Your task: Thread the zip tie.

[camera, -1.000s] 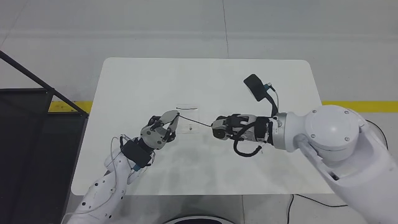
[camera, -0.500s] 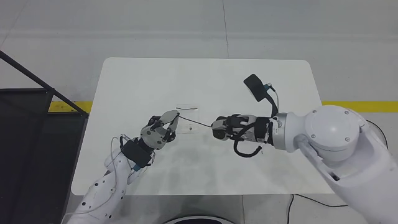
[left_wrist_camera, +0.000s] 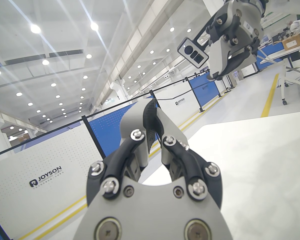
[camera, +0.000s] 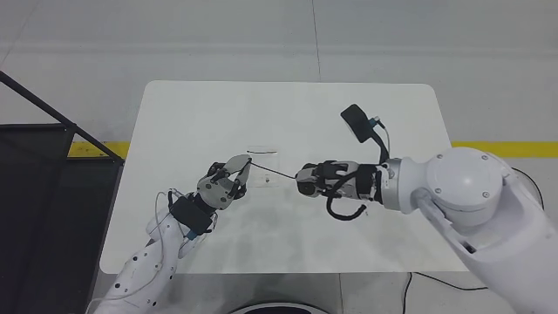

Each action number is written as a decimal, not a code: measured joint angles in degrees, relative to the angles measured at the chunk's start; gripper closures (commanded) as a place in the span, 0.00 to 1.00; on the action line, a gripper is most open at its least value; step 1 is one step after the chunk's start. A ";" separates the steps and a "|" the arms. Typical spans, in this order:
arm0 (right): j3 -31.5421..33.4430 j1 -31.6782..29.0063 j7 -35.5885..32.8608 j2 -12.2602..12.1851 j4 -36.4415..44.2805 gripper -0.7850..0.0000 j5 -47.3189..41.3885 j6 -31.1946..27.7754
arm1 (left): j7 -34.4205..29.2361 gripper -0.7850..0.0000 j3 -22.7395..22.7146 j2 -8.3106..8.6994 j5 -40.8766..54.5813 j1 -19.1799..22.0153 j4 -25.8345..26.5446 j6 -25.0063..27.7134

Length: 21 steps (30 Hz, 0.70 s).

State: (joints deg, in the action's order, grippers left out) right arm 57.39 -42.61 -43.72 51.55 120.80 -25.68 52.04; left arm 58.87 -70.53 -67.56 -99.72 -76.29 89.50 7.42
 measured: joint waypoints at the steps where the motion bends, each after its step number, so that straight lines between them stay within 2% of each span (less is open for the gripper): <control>1: -0.07 0.06 0.02 0.00 -0.03 1.00 -0.03 0.03 | 0.00 1.00 0.00 0.00 0.00 0.00 0.00 0.00; 10: -1.30 0.68 0.96 0.35 -0.47 1.00 -1.03 -0.42 | 0.00 1.00 0.00 0.00 0.00 0.00 0.00 0.00; 21: -0.89 -0.45 4.47 1.11 -1.18 1.00 -5.23 -4.71 | 0.00 1.00 0.00 0.00 0.00 0.00 0.00 0.00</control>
State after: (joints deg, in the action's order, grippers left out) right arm 56.50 -43.06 -39.26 52.66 119.62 -30.91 47.33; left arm 58.87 -70.53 -67.56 -99.72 -76.29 89.50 7.42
